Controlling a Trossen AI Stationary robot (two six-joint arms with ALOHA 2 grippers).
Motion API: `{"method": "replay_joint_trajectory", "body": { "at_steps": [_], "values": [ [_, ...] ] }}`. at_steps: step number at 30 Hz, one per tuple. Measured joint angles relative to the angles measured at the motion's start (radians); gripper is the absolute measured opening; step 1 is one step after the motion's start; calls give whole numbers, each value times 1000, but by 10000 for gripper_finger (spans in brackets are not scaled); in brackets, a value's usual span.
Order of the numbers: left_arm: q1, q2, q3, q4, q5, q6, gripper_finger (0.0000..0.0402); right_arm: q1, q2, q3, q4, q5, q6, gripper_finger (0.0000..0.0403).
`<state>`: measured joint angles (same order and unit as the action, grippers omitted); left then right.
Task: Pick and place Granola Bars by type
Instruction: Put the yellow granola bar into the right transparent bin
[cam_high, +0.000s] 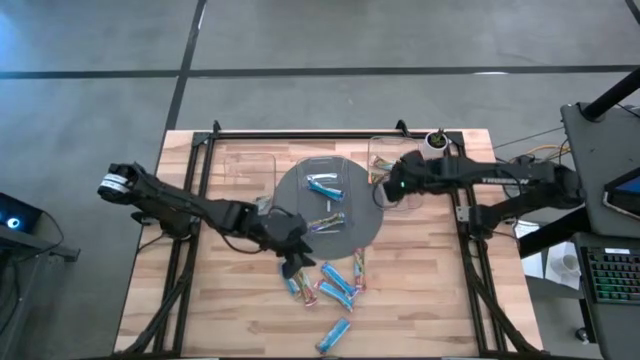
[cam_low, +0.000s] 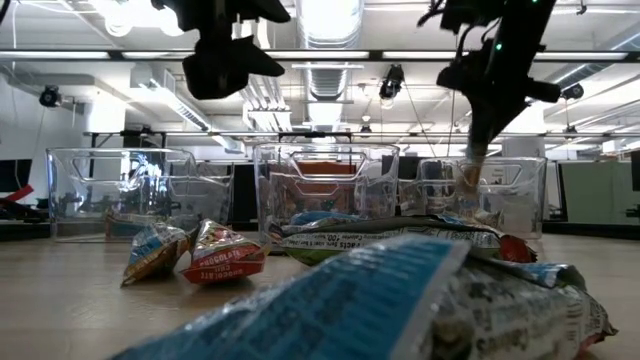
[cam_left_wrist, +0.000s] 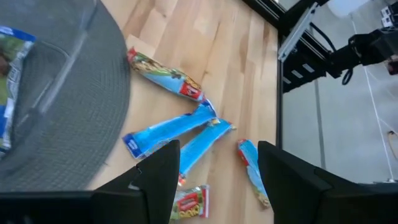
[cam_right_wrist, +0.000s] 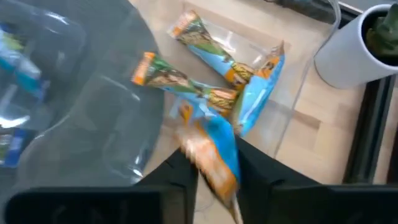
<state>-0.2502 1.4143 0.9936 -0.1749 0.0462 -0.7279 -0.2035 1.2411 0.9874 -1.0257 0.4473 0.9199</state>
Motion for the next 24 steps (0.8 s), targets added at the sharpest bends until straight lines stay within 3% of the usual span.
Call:
{"method": "replay_joint_trajectory", "body": {
  "at_steps": [5,11,17,20,24],
  "values": [
    [-51,0,0,-1,-87,-43,197,-94,-12,2,35,-69,-96,146],
    [-92,-7,0,-44,-169,-91,197,-88,-44,24,47,-77,-109,228],
    [-134,-12,0,-217,-177,-93,197,18,-80,30,119,-190,-118,273],
    [-174,-10,0,-332,-176,-92,197,103,-74,26,147,-267,-112,280],
    [-226,-3,-17,-401,-176,-73,197,240,-34,22,147,-285,-79,281]
  ]
}}
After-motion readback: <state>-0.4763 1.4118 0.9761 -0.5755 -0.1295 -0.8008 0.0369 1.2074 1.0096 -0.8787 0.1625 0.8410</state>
